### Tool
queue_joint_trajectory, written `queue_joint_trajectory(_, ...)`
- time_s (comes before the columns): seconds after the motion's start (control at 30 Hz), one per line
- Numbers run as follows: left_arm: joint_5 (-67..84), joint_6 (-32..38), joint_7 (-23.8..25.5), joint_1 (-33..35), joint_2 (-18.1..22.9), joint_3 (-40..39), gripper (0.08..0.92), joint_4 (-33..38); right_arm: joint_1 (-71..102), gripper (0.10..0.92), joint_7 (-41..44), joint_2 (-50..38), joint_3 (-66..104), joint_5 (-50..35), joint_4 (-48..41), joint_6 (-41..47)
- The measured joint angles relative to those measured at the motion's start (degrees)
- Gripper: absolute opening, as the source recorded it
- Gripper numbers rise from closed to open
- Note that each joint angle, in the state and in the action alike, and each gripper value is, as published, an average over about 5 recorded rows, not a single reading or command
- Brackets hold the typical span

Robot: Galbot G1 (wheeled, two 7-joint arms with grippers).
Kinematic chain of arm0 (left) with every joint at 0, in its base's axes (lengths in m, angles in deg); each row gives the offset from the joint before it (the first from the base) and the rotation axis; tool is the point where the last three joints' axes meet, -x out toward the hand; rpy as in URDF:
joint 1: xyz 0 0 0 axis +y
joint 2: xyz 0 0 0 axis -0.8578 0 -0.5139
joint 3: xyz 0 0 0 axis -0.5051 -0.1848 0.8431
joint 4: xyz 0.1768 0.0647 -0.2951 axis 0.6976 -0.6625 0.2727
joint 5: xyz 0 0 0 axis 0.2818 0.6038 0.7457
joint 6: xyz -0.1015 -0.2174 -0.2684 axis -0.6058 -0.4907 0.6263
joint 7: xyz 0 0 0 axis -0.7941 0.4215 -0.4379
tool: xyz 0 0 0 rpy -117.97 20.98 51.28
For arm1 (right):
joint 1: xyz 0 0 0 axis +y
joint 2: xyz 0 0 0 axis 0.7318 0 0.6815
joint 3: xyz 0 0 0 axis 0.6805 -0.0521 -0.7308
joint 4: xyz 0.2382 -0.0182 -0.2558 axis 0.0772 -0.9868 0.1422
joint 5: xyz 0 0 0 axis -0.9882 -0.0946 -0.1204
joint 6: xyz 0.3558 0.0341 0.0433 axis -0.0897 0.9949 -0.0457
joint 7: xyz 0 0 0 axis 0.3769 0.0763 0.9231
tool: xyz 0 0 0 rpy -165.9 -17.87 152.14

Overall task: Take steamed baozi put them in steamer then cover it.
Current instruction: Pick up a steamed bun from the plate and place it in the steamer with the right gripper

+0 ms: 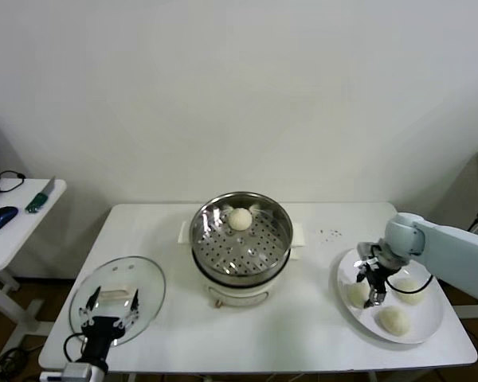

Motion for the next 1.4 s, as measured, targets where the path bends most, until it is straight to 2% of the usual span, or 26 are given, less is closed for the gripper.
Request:
queue_joint_trajectory(0.33, 0.0, 0.0, 0.1, 0.3, 0.1, 0.0, 0.823, 0.3, -5.0, 0.638, 0.5, 0.1, -2.8, -3.4, -0.1, -0.4)
queue_joint_trajectory(0.6, -0.2, -0.1, 0.7, 0.9, 0.1, -0.7, 0.823, 1.5, -19.5, 0.645, 1.2, 4.5, -11.2, -12.0, -1.9, -0.5)
queue_joint_trajectory(1.07, -1.3, 0.0, 1.6, 2.1, 0.6, -2.9, 0.823, 3.8, -37.6, 0.645, -0.4, 23.6, -20.9, -33.9, -7.2, 2.1)
queue_joint_trajectory(1.4, -3.1, -0.3, 2.1, 2.0, 0.5, -4.2, 0.823, 4.8, -38.3, 0.645, -2.3, 37.1, -23.6, -42.0, -11.3, 3.7)
